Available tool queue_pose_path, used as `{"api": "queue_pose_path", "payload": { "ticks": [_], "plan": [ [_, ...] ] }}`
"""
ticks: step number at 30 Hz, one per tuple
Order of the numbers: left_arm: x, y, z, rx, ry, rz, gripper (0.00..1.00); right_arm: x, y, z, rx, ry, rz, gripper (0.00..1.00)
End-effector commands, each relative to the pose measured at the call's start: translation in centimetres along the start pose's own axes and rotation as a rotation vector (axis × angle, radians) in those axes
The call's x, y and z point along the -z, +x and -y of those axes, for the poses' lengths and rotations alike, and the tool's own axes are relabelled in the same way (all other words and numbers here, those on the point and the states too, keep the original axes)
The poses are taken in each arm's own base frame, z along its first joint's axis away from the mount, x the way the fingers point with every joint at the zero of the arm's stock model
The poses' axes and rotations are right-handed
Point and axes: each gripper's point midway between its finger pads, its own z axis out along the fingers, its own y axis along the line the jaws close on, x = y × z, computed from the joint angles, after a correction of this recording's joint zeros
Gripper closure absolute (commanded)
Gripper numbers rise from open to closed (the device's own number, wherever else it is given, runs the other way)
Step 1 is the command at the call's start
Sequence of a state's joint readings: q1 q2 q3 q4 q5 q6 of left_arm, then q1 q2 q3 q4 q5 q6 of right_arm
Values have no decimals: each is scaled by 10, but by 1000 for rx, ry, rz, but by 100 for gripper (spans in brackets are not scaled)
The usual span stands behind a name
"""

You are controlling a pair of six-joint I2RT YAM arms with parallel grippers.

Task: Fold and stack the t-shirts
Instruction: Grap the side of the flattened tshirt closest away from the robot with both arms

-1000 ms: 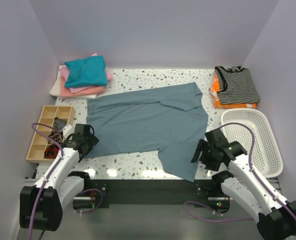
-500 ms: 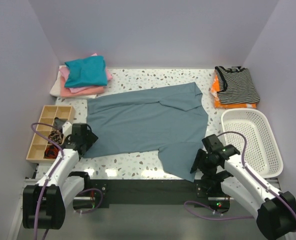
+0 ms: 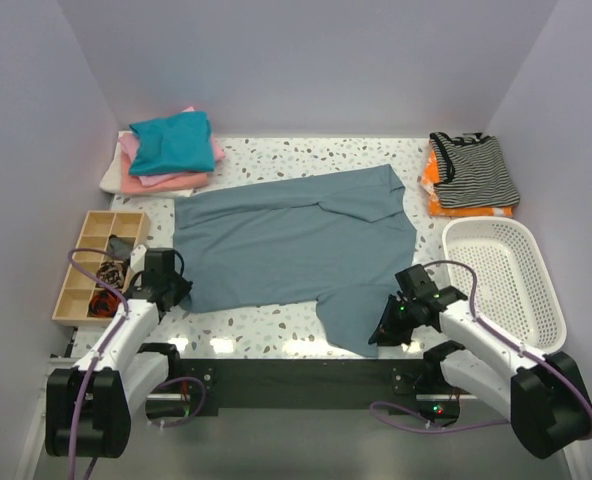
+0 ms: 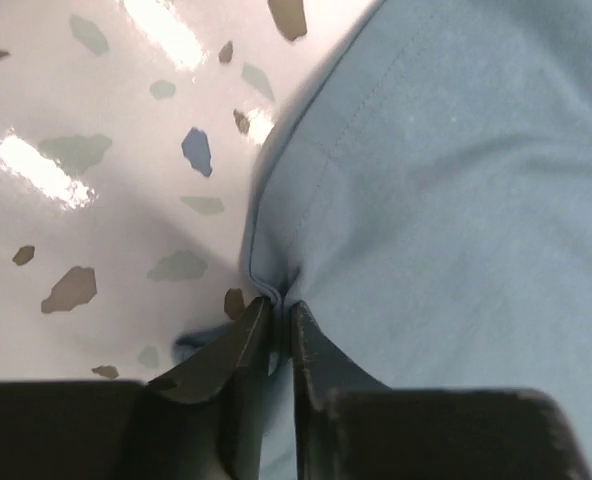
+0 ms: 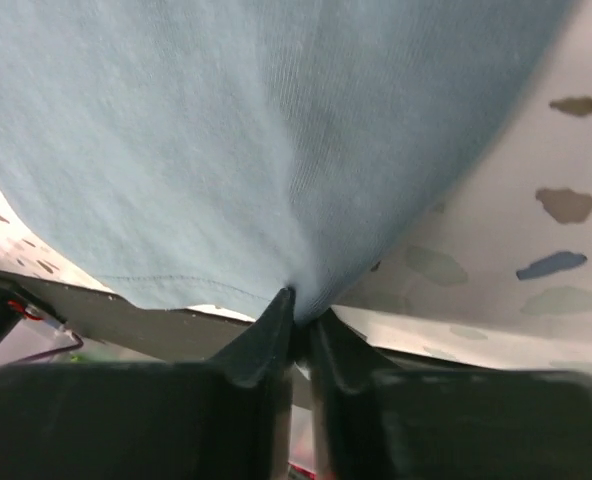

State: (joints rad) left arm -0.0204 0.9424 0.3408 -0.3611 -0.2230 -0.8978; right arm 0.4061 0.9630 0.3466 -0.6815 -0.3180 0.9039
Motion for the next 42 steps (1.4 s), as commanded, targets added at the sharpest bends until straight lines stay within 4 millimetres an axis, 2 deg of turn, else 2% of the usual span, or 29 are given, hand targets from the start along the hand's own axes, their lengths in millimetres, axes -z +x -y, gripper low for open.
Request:
{"api": "queue_pose_path", "payload": {
  "ticks": [1,2,4,6,7,9,10,15,19,24,28,31,32,36,42],
  "plan": [
    [0,30,-18,-23,-37,-110,93,-12,-20,13,45,58,109,100],
    [0,30,-18,-21,-36,-111,100,-9,-21,13,52,60,119,100],
    [1,29,-17,-22,-33,-109,100,4,-29,-2,98,5,174,100],
    [2,27,-14,-16,-22,-105,100,16,-32,-8,119,-21,210,100],
    [4,27,-11,-15,-10,-109,100,30,-38,-19,131,-60,264,100],
    [6,26,-8,-12,8,-109,100,44,-42,-20,135,-56,309,100],
    [7,28,-4,-9,26,-120,100,55,-46,-28,145,-78,343,100],
    [14,25,10,-6,81,-135,100,70,-53,-33,173,-55,377,100],
    [21,18,25,-9,134,-137,100,84,-70,-45,198,-58,453,100],
    [25,2,37,-29,146,-110,100,93,-102,-72,246,-51,530,100],
    [27,-8,38,-60,108,-101,100,99,-126,-91,279,-18,571,100],
    [33,-15,34,-86,74,-92,100,100,-135,-99,304,7,567,100],
    [35,-18,35,-86,76,-81,97,101,-136,-102,315,0,570,100],
    [42,-24,39,-74,87,-67,97,102,-142,-104,322,11,587,100],
    [36,-32,56,-74,115,-68,97,104,-163,-116,324,29,640,100]
  ]
}}
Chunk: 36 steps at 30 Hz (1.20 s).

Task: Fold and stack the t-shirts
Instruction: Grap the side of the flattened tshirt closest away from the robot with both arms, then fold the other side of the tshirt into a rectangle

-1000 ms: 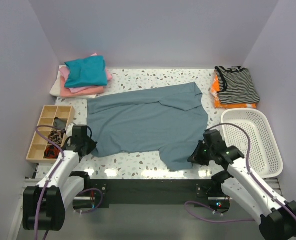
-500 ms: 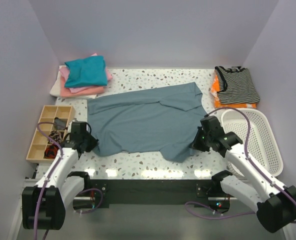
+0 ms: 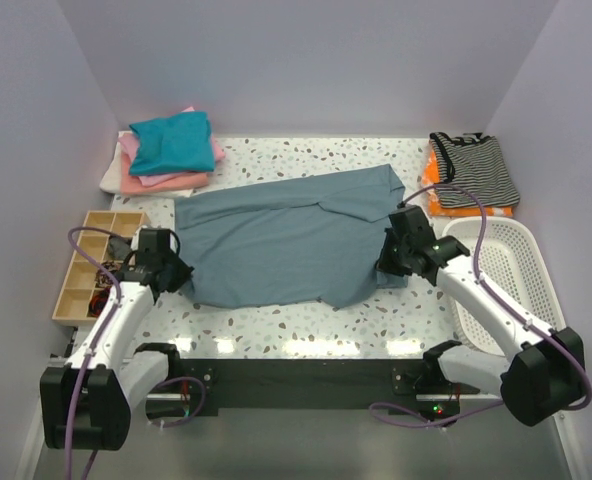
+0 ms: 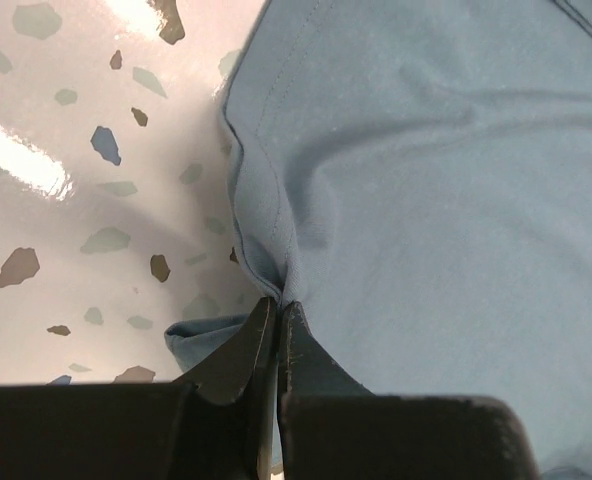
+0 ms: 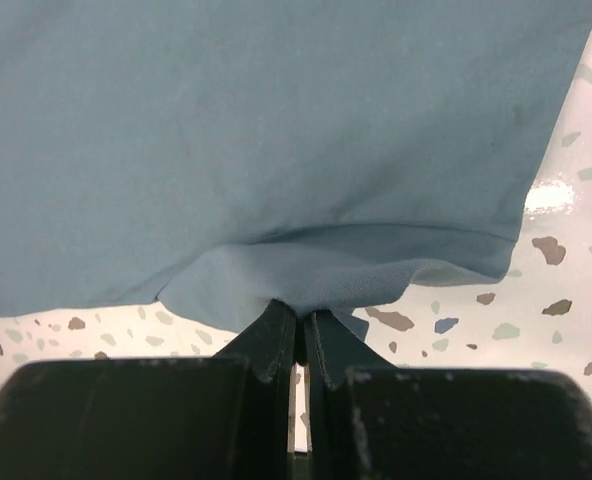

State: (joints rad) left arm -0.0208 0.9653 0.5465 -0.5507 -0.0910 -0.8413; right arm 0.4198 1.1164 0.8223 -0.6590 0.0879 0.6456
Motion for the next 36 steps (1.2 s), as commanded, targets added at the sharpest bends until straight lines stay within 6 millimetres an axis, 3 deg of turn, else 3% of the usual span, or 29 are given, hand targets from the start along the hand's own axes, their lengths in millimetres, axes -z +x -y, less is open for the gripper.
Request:
{"api": "queue_pose_path", "payload": {
  "ticks": [1,10,17,20,28,30,31,32,33,35,36],
  "plan": [
    [1,-21,17,-29,23,35,97,-3,-44,-12,22,15,116,100],
    [-16,-39,26,-54,0,46,97,-33,-90,0,20,111,124,100],
    [-33,-43,14,-37,-37,30,97,-58,-117,9,11,140,88,100],
    [-42,-44,10,-32,-38,18,96,-72,-127,6,14,141,69,100],
    [-69,-54,23,-23,14,-7,86,-116,-151,-14,23,84,59,100],
    [-74,-57,30,-28,36,-23,62,-127,-161,-17,34,87,57,80],
    [-75,-59,30,-38,32,-24,44,-128,-163,-16,37,92,51,73],
    [-75,-61,30,-46,25,-23,38,-126,-167,-13,42,116,58,56],
    [-71,-69,33,-52,24,-3,35,-118,-175,-14,40,120,88,48],
    [-57,-80,40,-70,60,51,32,-105,-189,-14,42,120,168,40],
    [-51,-88,40,-76,54,92,30,-88,-193,-16,42,105,213,39]
  ]
}}
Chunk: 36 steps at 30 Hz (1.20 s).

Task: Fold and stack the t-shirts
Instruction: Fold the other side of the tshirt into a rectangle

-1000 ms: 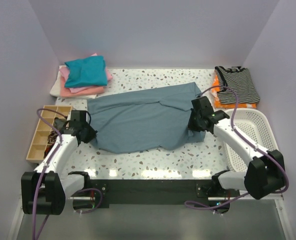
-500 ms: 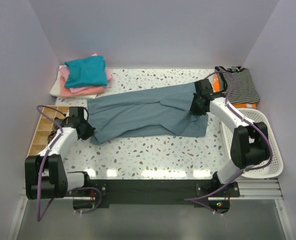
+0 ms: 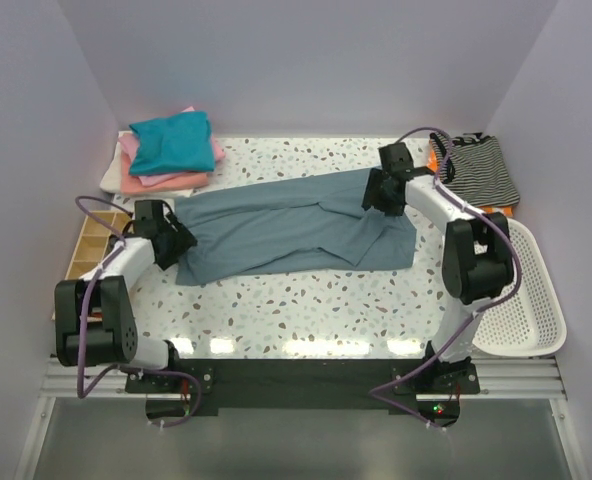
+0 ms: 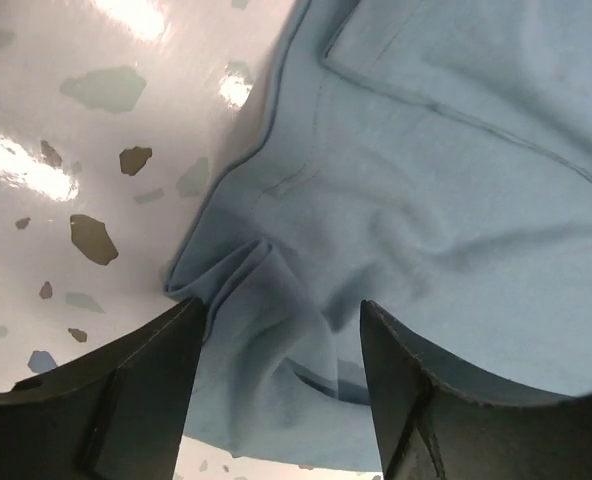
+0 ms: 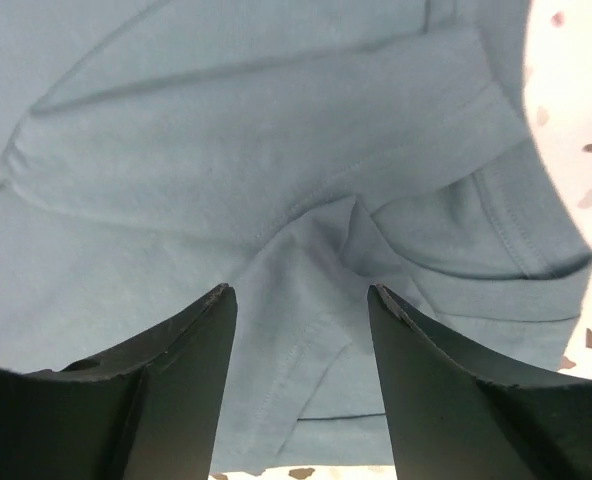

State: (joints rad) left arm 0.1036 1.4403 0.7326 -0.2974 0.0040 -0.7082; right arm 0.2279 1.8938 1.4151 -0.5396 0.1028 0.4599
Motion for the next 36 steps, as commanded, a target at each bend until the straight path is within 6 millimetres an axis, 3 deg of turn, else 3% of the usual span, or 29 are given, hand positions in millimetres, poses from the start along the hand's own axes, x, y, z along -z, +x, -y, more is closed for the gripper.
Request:
{"api": "queue_pose_path", "payload": {
  "ticks": [1,2,5,10,14,17,23,31,36],
  "plan": [
    [29,-41,18,-56,69,164,26,57,-56,-4,-1,-36,244,38],
    [42,-47,22,-64,94,203,25,66,-60,-4,4,-47,272,35],
    [56,-40,20,-83,112,203,23,86,-54,-10,23,-105,267,35],
    [65,3,13,-95,190,115,26,95,-12,-39,46,-305,155,35],
    [64,48,14,-73,292,19,31,90,25,-52,75,-324,87,35],
    [63,70,11,-35,305,-25,32,89,40,-57,88,-336,58,35],
    [55,79,-17,110,218,38,30,90,51,-57,96,-338,45,35],
    [42,75,-47,230,97,134,30,87,56,-53,113,-320,31,35],
    [31,72,-58,287,53,183,38,83,59,-48,120,-296,20,35]
  ]
}}
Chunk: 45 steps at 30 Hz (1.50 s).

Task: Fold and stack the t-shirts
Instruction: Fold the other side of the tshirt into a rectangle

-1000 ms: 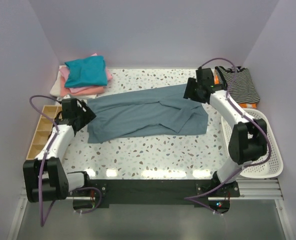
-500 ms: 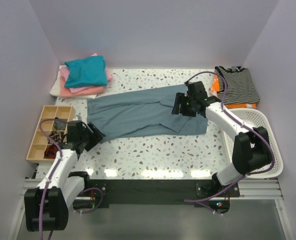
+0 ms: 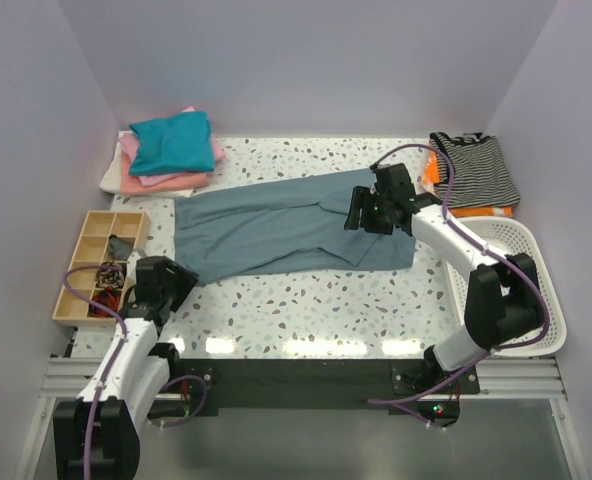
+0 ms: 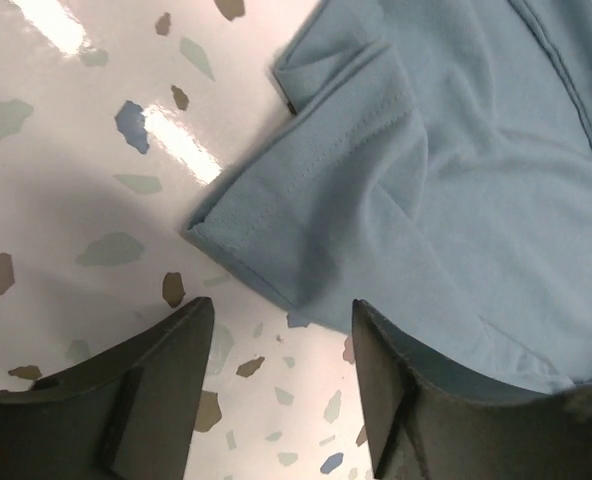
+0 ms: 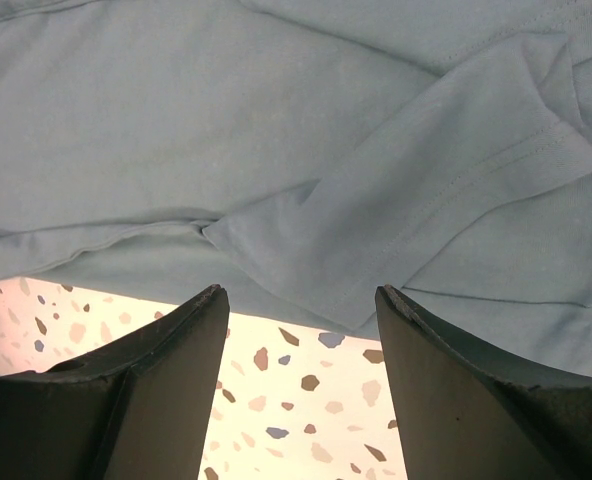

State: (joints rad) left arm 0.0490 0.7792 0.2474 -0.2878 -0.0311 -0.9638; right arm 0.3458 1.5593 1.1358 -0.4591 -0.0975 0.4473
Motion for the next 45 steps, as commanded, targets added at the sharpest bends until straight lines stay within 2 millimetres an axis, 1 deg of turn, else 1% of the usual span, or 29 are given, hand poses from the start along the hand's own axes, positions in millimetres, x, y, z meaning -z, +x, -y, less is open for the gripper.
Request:
{"api": "queue_pose_path", "payload": {
  "ticks": [1,3,5,6,7,9,11,12,14,21,22,23,24,25,29,30,31,32,33,34,35,36,37,38,39,41,42,45],
  "plan": [
    [-11,-3,-20,72,-77,63,42,6,0,3,13,8,11,35],
    [-12,-4,-23,77,-88,74,49,8,1,4,13,14,12,35],
    [-13,-4,-24,76,-97,76,54,9,1,6,16,23,15,35],
    [-14,-3,-27,78,-104,76,61,10,1,7,15,25,16,35],
    [-14,-3,-28,76,-110,76,65,9,3,8,16,28,14,35],
    [-15,-3,-29,75,-108,79,71,10,4,8,19,31,12,35],
    [-16,-3,-32,73,-118,87,74,9,6,10,18,36,6,35],
    [-17,-4,-33,71,-126,90,78,9,6,10,19,36,6,35],
    [-18,-5,-37,66,-140,101,82,10,8,11,18,39,1,35],
    [-22,-10,-40,60,-159,125,86,11,14,14,29,44,-13,35],
    [-23,-10,-39,64,-154,129,88,11,14,14,29,44,-13,35],
    [-23,-10,-38,63,-145,127,94,11,14,14,27,44,-13,35],
    [-24,-8,-38,64,-147,120,99,12,15,14,27,44,-13,35],
    [-24,-9,-36,63,-144,117,100,12,15,15,29,46,-15,35],
    [-23,-15,-29,42,-128,125,100,11,17,17,30,51,-18,35],
    [-21,-19,-23,40,-110,136,100,10,18,17,30,53,-22,35],
    [-18,-19,-23,33,-118,129,100,10,19,18,29,54,-23,35],
    [-16,-20,-19,27,-106,127,100,11,19,17,31,52,-21,35],
    [-11,-27,-8,26,-73,140,100,11,18,17,28,52,-19,35],
    [-6,-25,-9,14,-86,123,100,12,20,18,31,54,-22,35],
    [-2,-25,-5,11,-69,112,100,12,19,18,33,54,-17,35],
    [6,-32,7,9,-30,130,100,13,19,18,33,56,-17,35],
    [11,-30,7,1,-33,115,100,13,20,19,31,59,-18,35],
    [16,-29,12,-3,-13,101,100,13,20,19,34,60,-17,35],
    [26,-37,23,-3,25,121,100,12,21,20,33,62,-20,35],
    [35,-35,27,-8,35,101,100,10,22,20,34,62,-22,35],
    [42,-41,35,-13,54,113,100,9,22,21,31,62,-25,35],
    [45,-41,30,-37,20,104,100,7,24,20,26,56,-29,35]
  ]
}}
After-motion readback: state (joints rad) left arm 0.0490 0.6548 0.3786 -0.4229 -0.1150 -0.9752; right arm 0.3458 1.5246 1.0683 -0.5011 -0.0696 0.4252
